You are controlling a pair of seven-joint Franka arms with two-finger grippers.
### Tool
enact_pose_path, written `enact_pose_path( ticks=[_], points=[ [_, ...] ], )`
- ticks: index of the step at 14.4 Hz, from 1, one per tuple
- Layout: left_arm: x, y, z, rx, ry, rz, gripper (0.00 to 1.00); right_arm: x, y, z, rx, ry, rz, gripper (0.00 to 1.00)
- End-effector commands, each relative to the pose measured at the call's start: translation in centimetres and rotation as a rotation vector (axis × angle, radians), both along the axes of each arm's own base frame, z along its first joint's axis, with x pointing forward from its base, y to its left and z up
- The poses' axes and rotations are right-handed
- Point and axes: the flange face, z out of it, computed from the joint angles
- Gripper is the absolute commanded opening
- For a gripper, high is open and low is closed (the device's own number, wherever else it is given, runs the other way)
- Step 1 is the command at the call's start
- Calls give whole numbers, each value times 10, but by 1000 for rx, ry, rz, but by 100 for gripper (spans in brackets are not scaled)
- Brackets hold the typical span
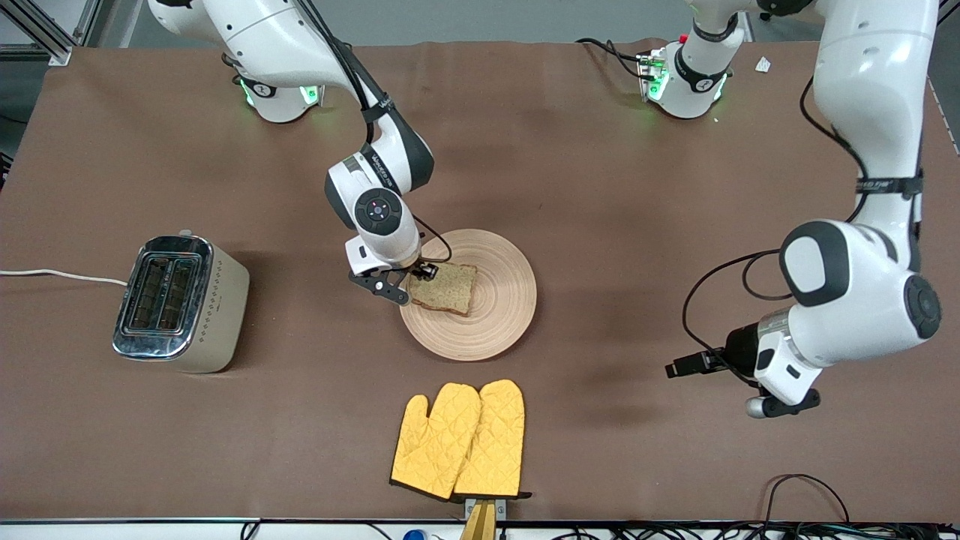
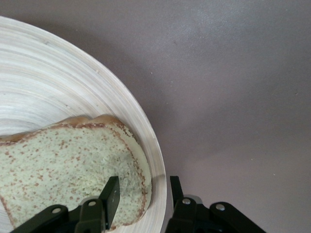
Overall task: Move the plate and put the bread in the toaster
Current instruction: 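Release the plate with the left gripper while the right gripper lowers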
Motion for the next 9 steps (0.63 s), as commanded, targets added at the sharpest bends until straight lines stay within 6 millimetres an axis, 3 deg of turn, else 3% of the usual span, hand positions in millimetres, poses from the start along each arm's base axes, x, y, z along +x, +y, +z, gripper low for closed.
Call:
enact_pose_path(
  ticks=[1, 6, 9],
  points=[
    [-21, -11, 41, 95, 33, 48, 100, 3, 5, -2, -9, -6, -2, 49],
    [-70, -22, 131, 336, 26, -17, 100, 6, 5, 0, -5, -11, -6, 38],
    [-87, -10, 153, 364, 76, -21, 100, 7, 5, -3, -4, -14, -8, 36]
  ],
)
